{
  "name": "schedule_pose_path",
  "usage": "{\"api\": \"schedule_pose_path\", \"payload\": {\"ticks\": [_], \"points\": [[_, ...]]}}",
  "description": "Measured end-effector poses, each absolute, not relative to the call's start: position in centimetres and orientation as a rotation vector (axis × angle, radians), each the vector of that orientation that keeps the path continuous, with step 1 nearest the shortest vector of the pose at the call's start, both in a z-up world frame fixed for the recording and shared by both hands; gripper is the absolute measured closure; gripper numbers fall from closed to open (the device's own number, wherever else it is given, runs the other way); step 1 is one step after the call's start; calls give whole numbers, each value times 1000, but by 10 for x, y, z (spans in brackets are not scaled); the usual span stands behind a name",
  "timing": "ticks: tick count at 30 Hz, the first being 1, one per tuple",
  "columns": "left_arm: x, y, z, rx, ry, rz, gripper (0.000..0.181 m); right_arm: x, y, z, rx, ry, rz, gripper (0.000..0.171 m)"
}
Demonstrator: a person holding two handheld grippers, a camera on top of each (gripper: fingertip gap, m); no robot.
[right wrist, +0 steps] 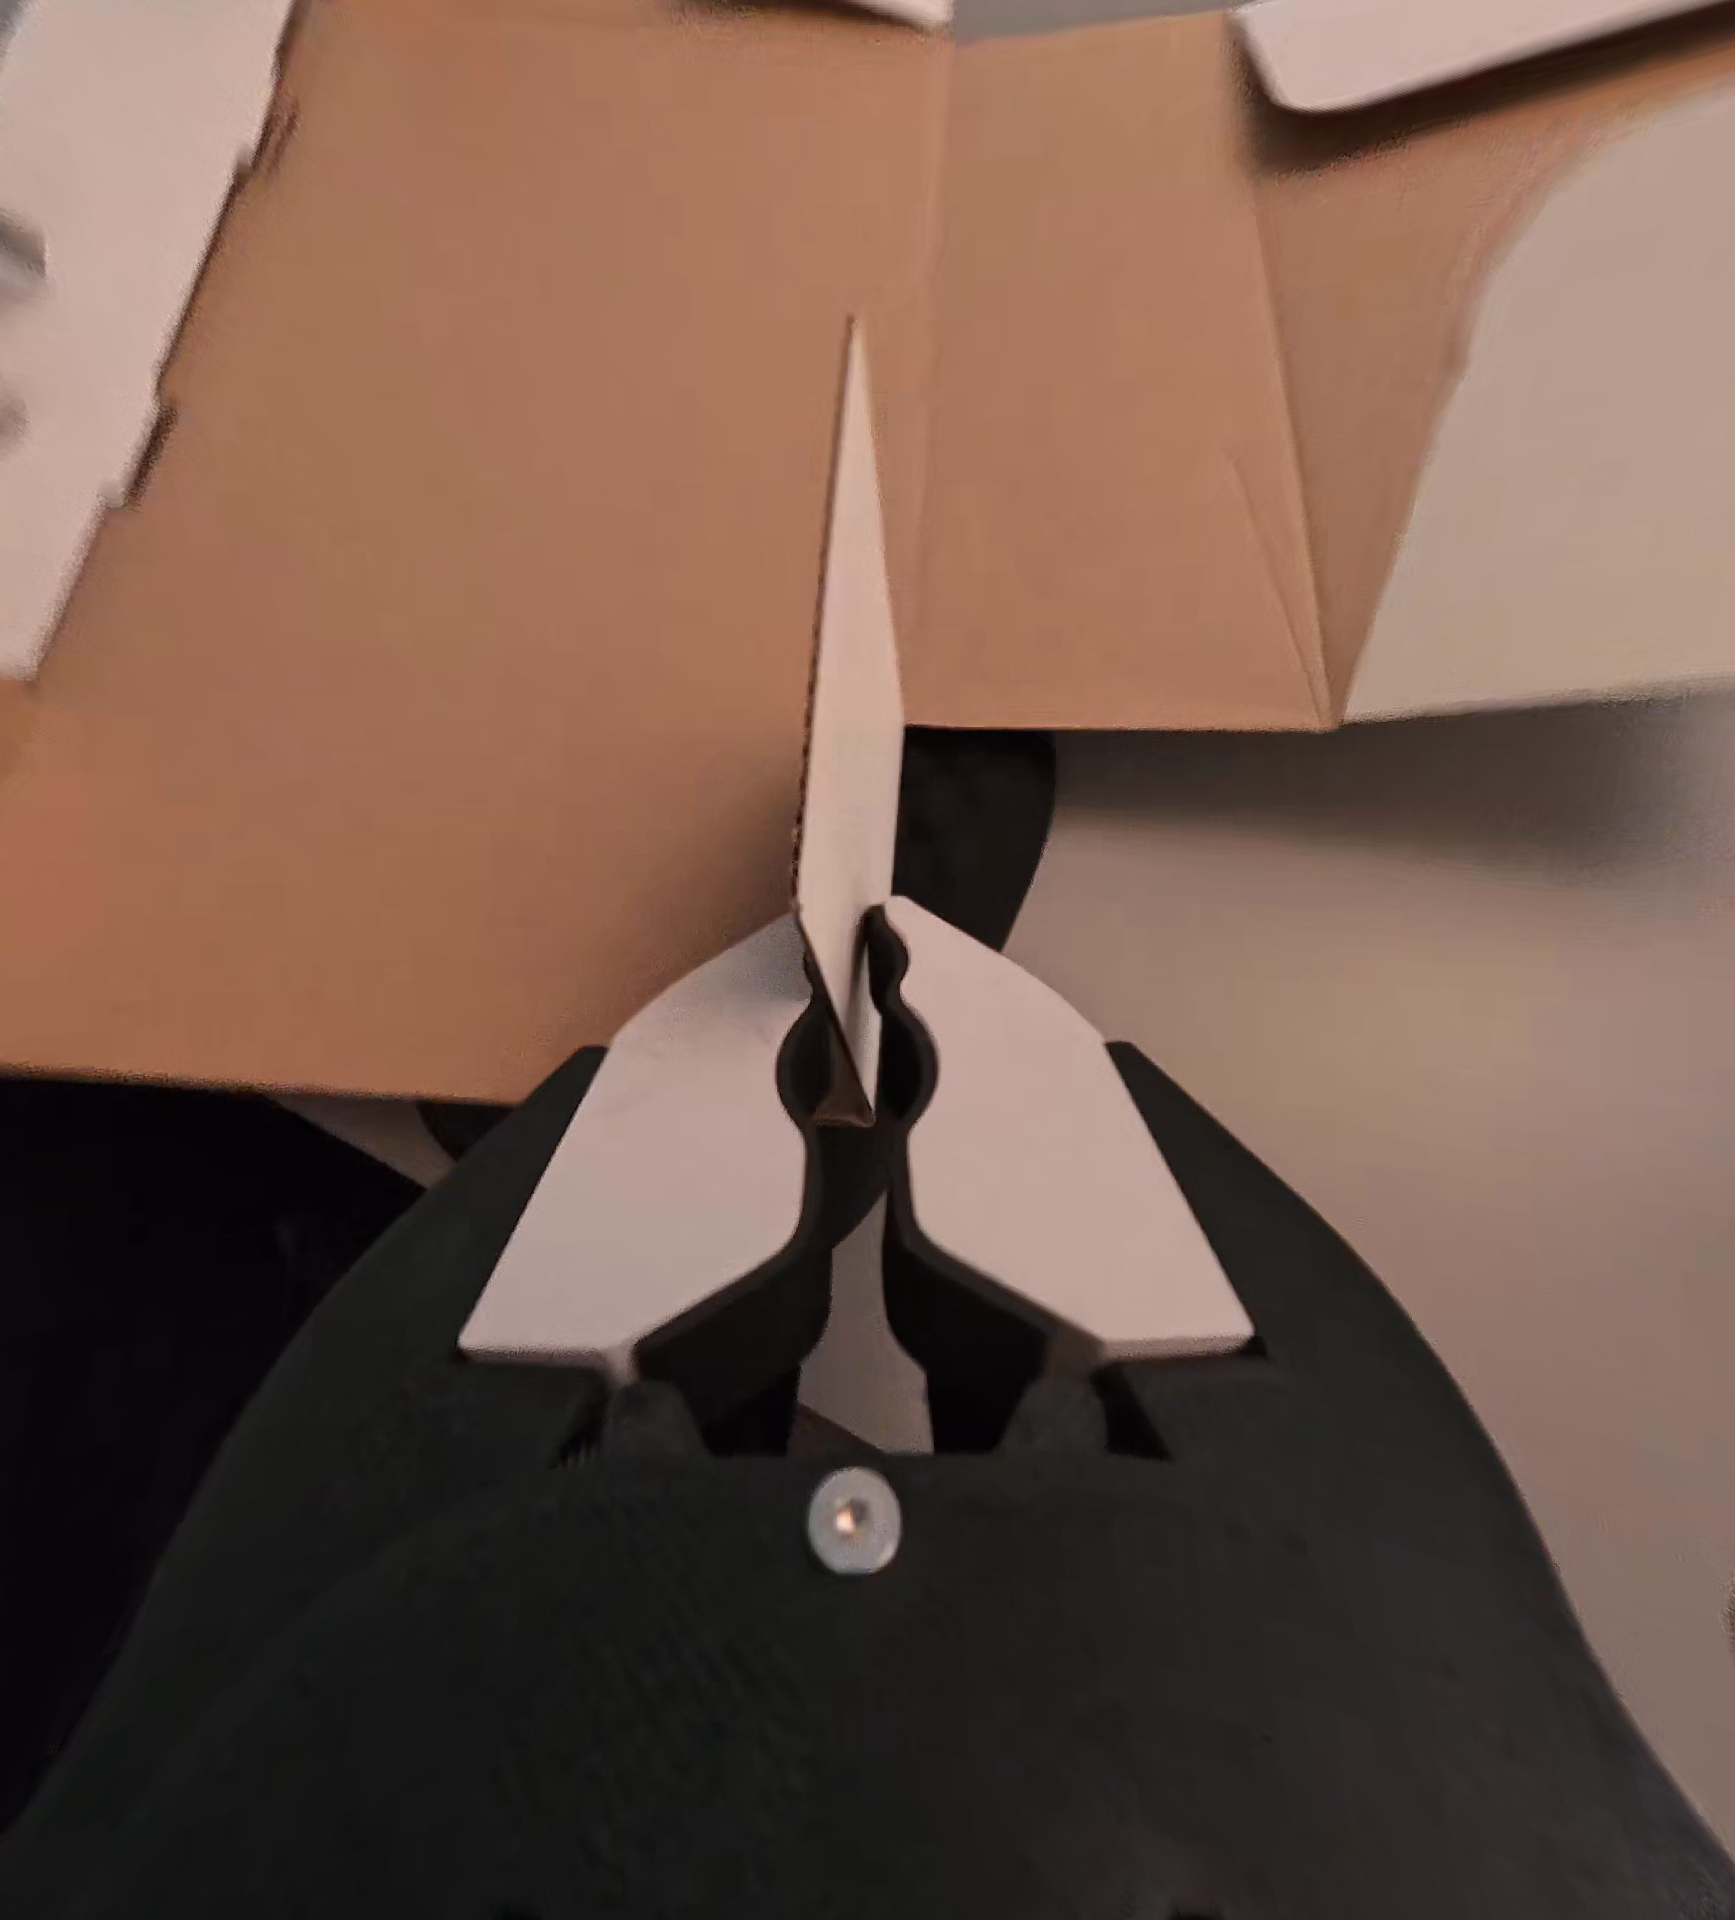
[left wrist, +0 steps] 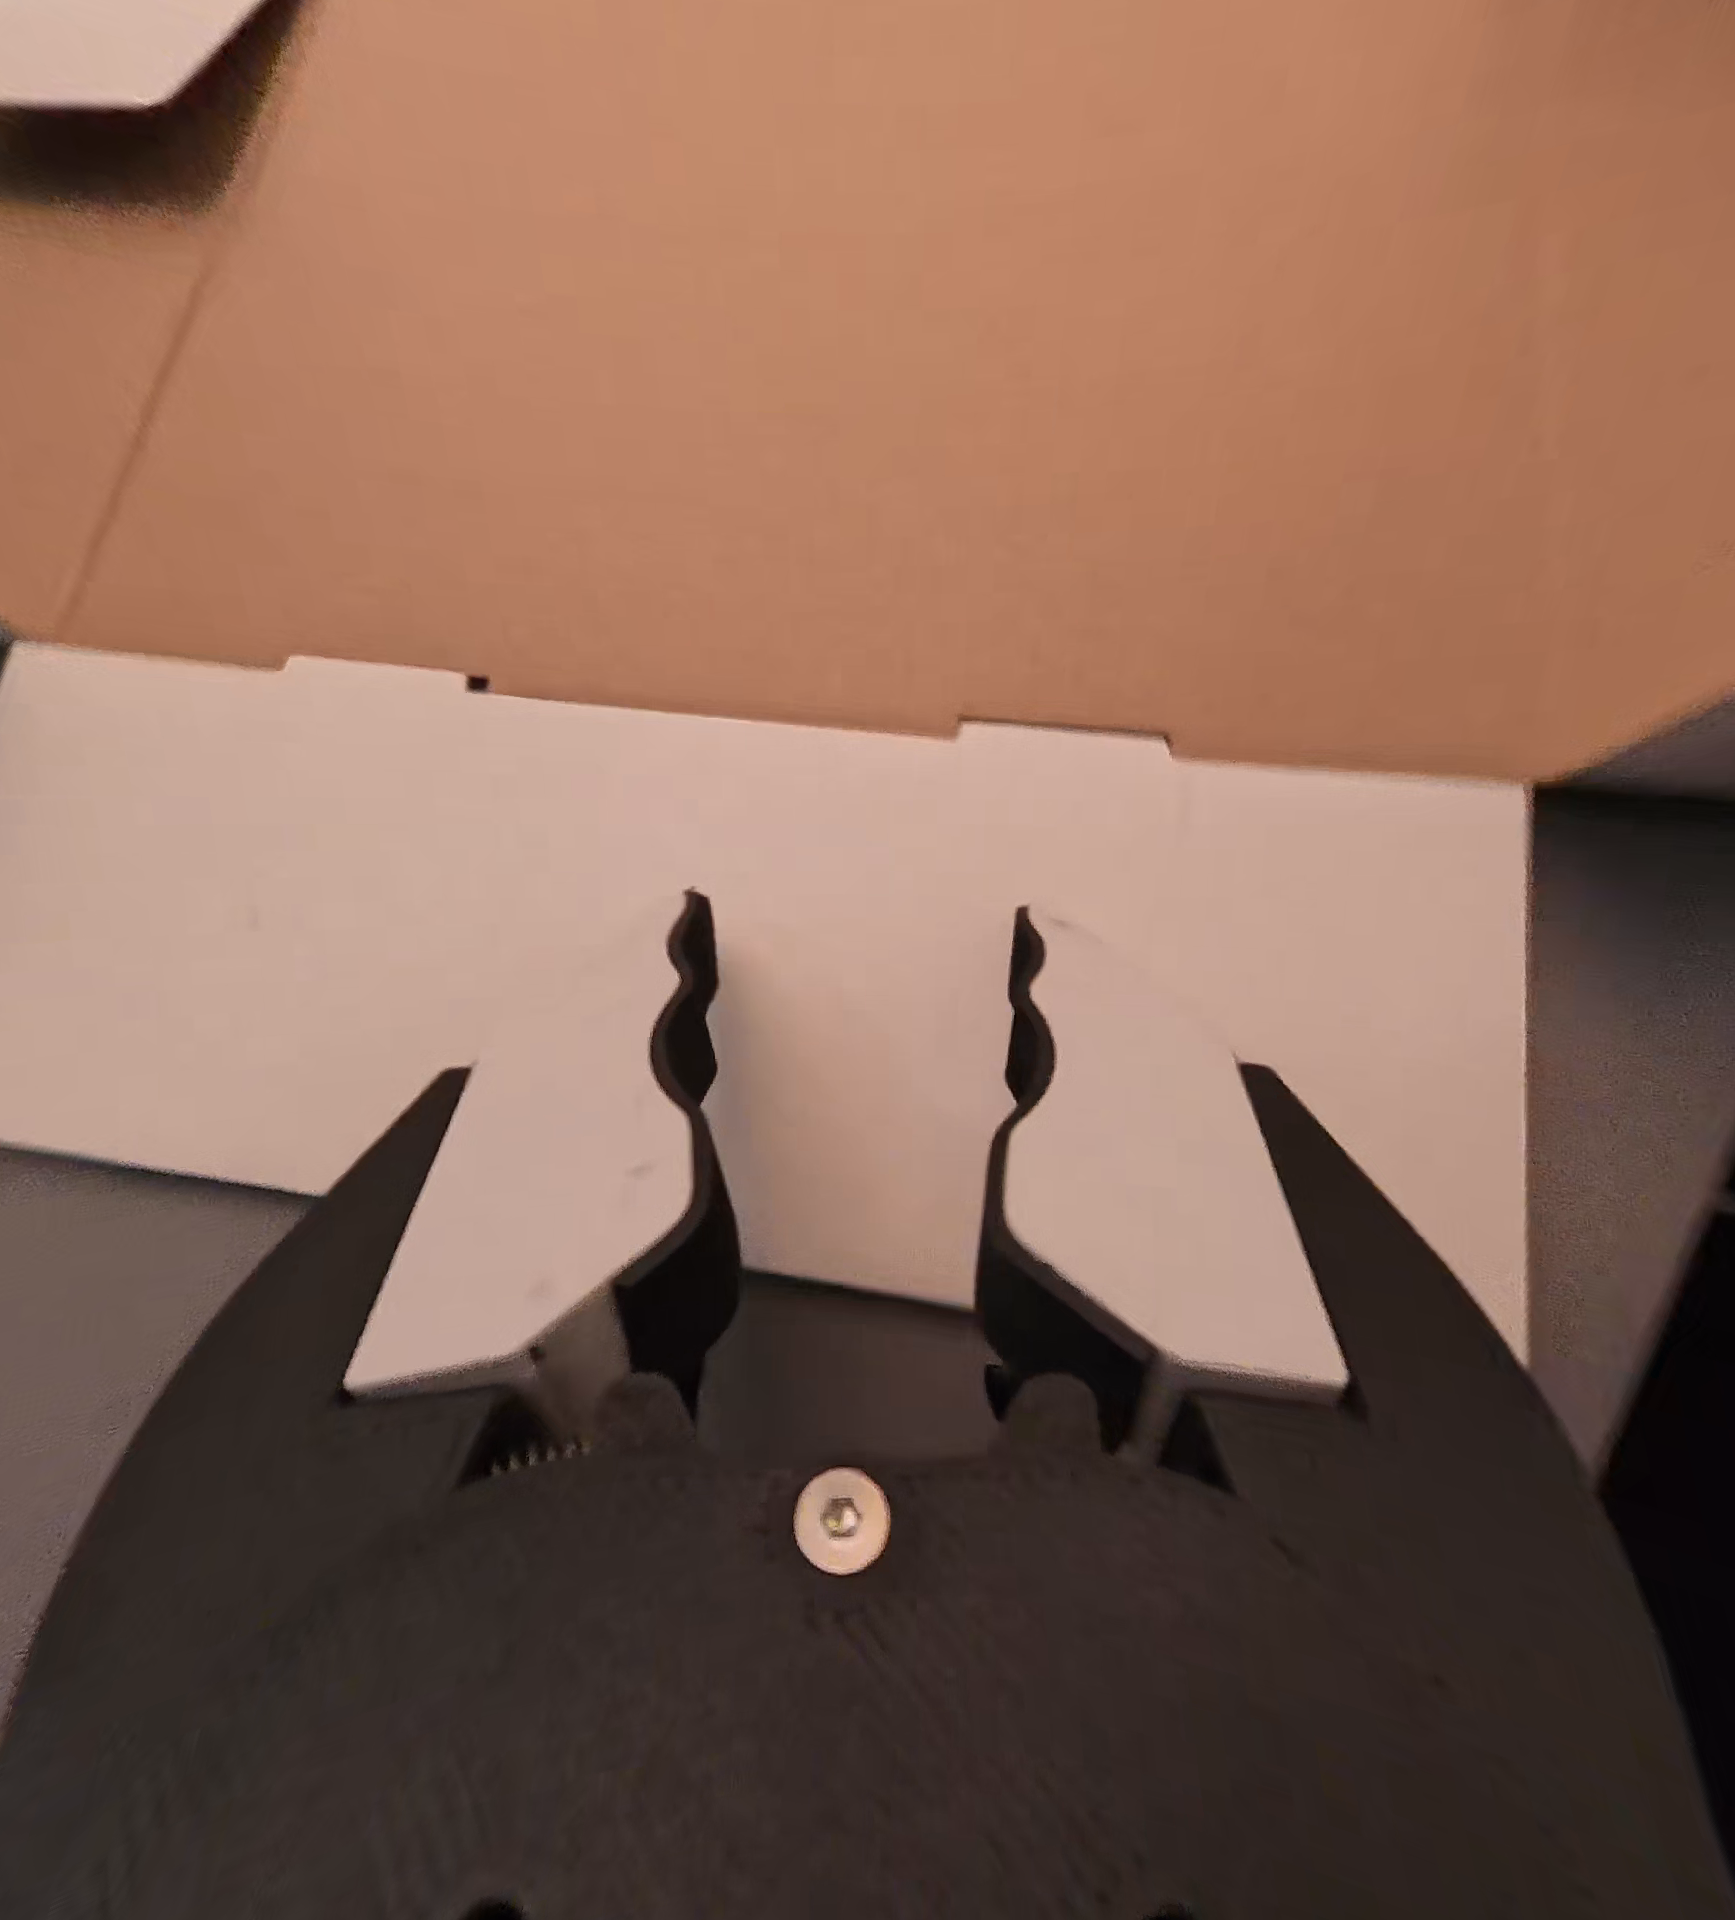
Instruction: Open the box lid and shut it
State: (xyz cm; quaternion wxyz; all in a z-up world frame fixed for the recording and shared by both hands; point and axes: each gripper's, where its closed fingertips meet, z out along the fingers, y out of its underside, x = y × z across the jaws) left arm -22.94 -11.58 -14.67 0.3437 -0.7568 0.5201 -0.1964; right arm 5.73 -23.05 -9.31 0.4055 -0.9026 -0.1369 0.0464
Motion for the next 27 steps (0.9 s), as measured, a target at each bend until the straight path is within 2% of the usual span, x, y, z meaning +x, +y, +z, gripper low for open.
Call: {"api": "schedule_pose_path", "payload": {"ticks": [1,4,7,10,12,14,18,23,27], "points": [[-227,-103,-144,-1983,1311,-525,127,49,-232,-96,-2292,-441,41,165],[-236,-86,-120,-1986,1198,-581,129,18,-234,-102,-2305,-677,-89,161],[-264,-108,-89,-1843,1212,-526,128,-24,-240,-107,-2266,-878,33,149],[-285,-155,-76,-1631,1339,-411,122,-55,-245,-115,-2193,-1065,184,132],[-295,-181,-77,-1514,1430,-286,123,-59,-235,-118,-2085,-1135,97,107],[-298,-202,-87,-1484,1519,-262,125,-73,-239,-123,-1936,-1266,128,98],[-284,-222,-100,-1429,1589,-373,110,-76,-239,-132,-1757,-1329,157,91],[-254,-220,-117,-1337,1656,-391,111,-75,-241,-136,-1644,-1447,3,85],[-242,-212,-130,-1325,1696,-374,111,-86,-240,-134,-1576,-1464,-105,94]]}}
